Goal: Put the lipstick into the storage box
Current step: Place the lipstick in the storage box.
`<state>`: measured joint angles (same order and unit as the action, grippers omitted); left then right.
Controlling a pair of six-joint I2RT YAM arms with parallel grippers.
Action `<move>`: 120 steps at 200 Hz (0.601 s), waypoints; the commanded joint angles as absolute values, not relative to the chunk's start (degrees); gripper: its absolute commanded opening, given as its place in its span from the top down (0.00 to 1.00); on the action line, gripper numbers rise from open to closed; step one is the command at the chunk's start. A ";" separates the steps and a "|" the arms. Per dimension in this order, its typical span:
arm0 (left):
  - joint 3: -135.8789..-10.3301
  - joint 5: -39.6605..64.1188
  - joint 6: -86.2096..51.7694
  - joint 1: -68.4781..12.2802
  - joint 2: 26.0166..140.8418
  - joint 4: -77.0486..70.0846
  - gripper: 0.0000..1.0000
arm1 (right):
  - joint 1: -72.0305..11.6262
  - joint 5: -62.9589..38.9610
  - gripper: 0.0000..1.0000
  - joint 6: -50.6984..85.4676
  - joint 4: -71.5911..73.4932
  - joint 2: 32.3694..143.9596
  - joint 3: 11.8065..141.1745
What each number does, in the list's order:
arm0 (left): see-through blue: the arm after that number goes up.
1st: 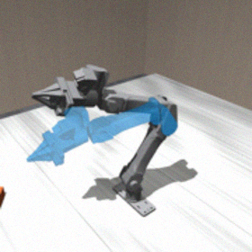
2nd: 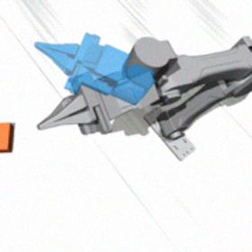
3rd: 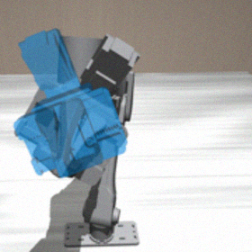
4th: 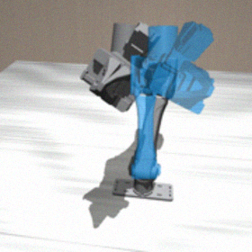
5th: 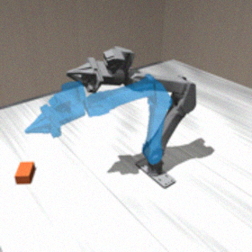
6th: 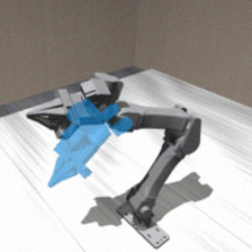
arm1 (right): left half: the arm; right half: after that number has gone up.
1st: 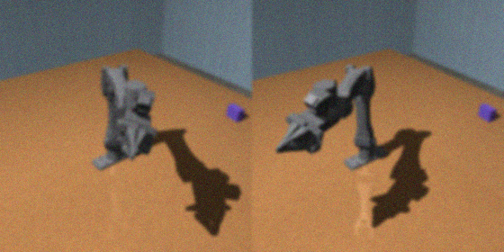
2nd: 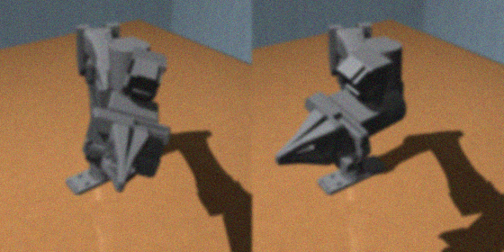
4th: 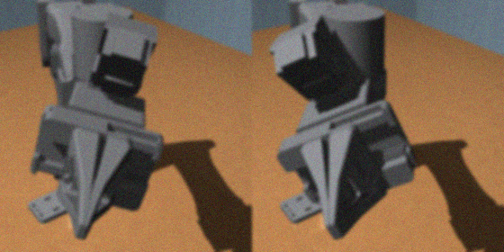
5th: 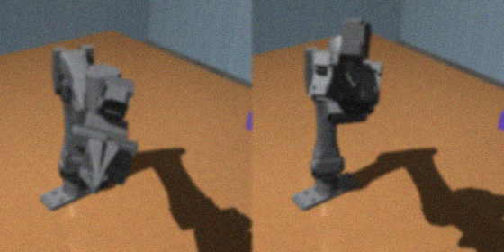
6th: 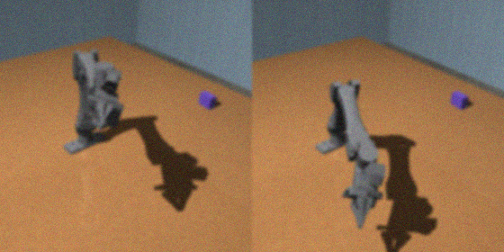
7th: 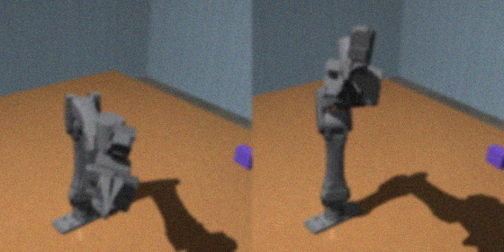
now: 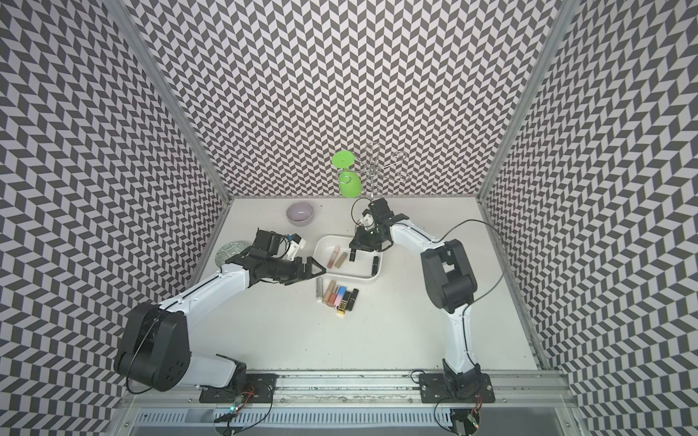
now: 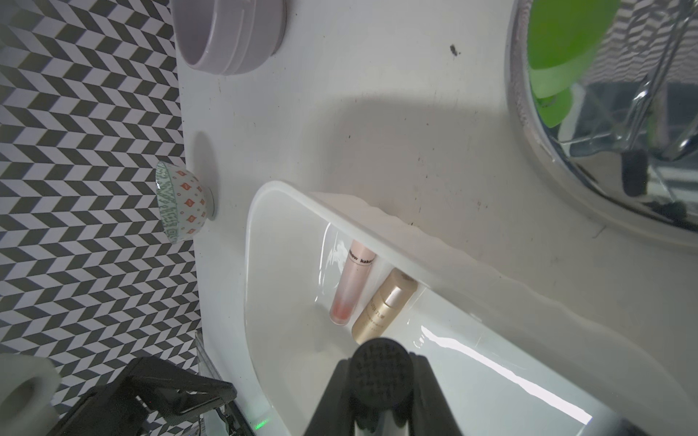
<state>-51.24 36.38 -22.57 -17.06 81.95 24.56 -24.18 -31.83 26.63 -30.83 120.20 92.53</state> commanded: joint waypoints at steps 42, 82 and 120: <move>-48.64 41.80 -22.25 -12.75 82.32 21.98 0.01 | -24.13 -33.11 0.83 28.58 -25.63 122.74 89.83; -45.50 44.15 -22.24 -10.39 81.48 21.00 0.01 | -24.33 -33.39 0.81 29.49 -24.53 124.39 89.75; -44.52 44.73 -21.66 -9.60 80.31 21.54 0.01 | -24.59 -33.68 0.77 30.60 -23.73 125.41 89.82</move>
